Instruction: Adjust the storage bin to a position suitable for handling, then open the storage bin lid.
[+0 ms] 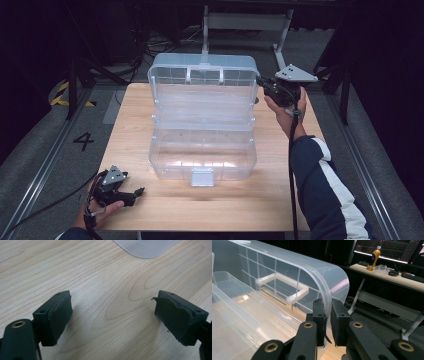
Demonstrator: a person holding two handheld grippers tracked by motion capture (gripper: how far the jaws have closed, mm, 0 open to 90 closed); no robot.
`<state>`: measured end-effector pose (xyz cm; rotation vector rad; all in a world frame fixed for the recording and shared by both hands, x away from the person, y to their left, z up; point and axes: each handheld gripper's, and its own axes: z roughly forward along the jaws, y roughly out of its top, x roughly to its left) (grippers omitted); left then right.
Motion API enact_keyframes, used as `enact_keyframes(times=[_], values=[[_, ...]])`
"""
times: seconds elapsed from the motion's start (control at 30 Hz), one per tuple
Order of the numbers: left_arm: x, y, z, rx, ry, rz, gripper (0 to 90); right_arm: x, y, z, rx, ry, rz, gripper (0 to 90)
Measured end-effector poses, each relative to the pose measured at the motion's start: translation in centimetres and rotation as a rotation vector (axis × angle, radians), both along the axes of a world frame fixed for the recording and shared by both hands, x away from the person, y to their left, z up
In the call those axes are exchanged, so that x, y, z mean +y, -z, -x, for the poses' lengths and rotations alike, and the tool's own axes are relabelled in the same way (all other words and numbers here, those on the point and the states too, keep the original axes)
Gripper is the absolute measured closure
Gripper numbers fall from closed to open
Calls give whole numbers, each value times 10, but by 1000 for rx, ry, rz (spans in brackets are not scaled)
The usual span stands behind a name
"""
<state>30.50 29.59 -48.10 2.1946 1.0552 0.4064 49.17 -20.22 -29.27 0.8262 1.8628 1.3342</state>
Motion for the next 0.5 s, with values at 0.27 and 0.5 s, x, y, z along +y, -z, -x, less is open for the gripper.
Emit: enact_keyframes(times=[0.27,0.5], values=[[0,1,2,-1,-6,9,150,0,-1,-5,15,-2,-3,828],[1,0,1,-7,-3,2,147,-1,-2,-12,31,-9,-4,827]])
